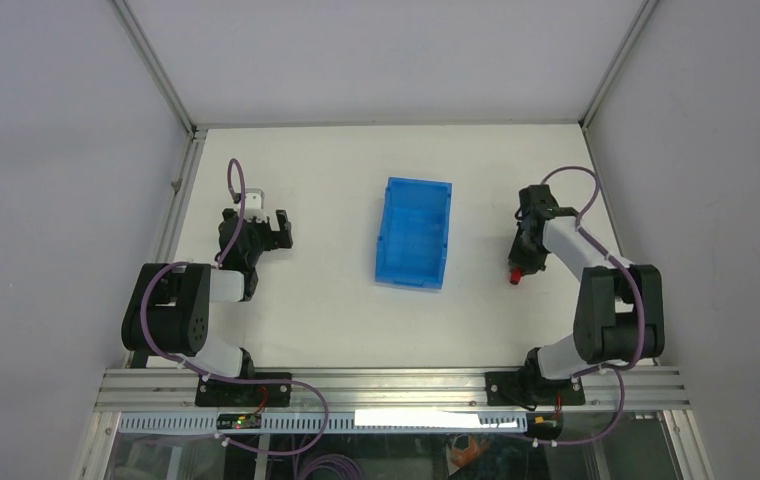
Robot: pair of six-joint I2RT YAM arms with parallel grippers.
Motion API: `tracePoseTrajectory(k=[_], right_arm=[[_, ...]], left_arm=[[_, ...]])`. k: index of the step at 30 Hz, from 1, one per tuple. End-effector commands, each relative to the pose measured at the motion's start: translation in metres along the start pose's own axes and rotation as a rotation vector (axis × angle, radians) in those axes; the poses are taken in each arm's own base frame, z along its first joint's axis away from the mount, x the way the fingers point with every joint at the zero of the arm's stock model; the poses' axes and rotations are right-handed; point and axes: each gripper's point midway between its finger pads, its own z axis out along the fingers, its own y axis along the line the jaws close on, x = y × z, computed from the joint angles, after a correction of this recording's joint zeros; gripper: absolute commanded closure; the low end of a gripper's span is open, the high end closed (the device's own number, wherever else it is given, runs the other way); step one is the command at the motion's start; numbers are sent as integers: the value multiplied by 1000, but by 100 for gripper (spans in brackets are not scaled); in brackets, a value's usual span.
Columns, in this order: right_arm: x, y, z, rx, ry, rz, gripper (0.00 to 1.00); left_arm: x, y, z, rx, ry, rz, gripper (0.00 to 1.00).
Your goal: Put the screwdriver in the bin
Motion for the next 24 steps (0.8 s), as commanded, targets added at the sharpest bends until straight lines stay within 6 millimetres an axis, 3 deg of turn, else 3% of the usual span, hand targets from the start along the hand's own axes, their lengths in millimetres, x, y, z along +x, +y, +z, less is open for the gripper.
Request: tracePoseTrajectory(k=[1,7,12,18,21,24], right_arm=[[-45,-2,-59,-26,-185,25,99],[-62,9,-124,-105,-295,28,100],[-67,42,-171,-171,-397,-26,99],[-56,122,-217,-290,-485,-184,99],[-50,157,-230,-321,-518,-261,98],[-47,189,-231,-348,-533,-303,96]], left_arm=[[-18,-7,1,20,-60,-14,1],[-18,-7,1,22,-60,-14,1],[-18,-7,1,20,-60,-14,1],[-18,-7,1,21,-60,-14,1],[-18,-7,1,21,-60,-14,1],[-19,-7,0,20,-61,-15,1]])
